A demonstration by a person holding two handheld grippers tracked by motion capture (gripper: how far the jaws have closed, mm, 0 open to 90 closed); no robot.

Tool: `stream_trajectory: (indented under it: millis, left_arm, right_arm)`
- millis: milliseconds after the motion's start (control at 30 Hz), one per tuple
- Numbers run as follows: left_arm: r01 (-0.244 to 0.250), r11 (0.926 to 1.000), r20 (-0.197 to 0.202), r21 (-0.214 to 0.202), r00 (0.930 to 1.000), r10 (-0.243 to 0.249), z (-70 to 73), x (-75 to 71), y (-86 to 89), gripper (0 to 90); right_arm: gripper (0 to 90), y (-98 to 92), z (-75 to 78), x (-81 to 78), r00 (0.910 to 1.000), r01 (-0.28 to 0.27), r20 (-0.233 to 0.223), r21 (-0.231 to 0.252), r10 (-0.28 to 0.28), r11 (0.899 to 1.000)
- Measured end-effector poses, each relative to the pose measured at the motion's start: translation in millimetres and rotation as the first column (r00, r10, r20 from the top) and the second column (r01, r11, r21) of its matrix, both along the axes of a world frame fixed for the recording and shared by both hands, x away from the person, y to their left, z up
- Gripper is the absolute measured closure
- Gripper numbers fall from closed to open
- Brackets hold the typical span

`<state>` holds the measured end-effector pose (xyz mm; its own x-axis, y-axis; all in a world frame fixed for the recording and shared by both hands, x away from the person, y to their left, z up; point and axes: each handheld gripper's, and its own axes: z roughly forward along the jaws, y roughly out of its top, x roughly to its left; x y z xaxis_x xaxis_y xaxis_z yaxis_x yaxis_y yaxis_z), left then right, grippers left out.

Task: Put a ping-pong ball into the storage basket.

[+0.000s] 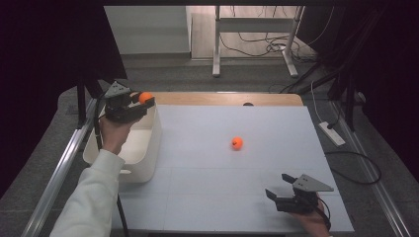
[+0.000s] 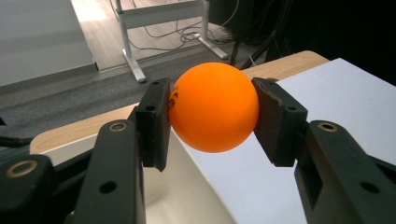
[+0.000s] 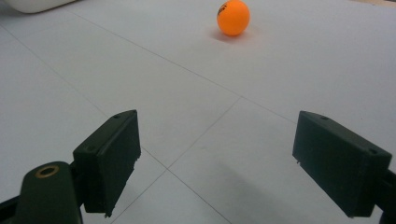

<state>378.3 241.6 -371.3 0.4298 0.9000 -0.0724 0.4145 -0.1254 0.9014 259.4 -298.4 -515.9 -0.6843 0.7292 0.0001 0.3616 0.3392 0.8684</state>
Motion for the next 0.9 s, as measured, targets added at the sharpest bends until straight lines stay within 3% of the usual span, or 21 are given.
stream_trajectory:
  millis: [533,900]
  left_arm:
    - [-0.079,0.9968,-0.018,0.008,0.9967,0.08,1.6,1.9,33.1,50.8]
    - [-0.085,0.9962,-0.051,0.02,0.995,0.086,-5.4,8.8,34.0,50.8]
  right_arm:
    - [14.9,0.4,-0.2,0.0,1.0,0.001,-0.001,-0.004,-0.001,1.0]
    - [14.9,0.1,-0.2,0.0,1.0,0.004,-0.002,-0.003,-0.004,1.0]
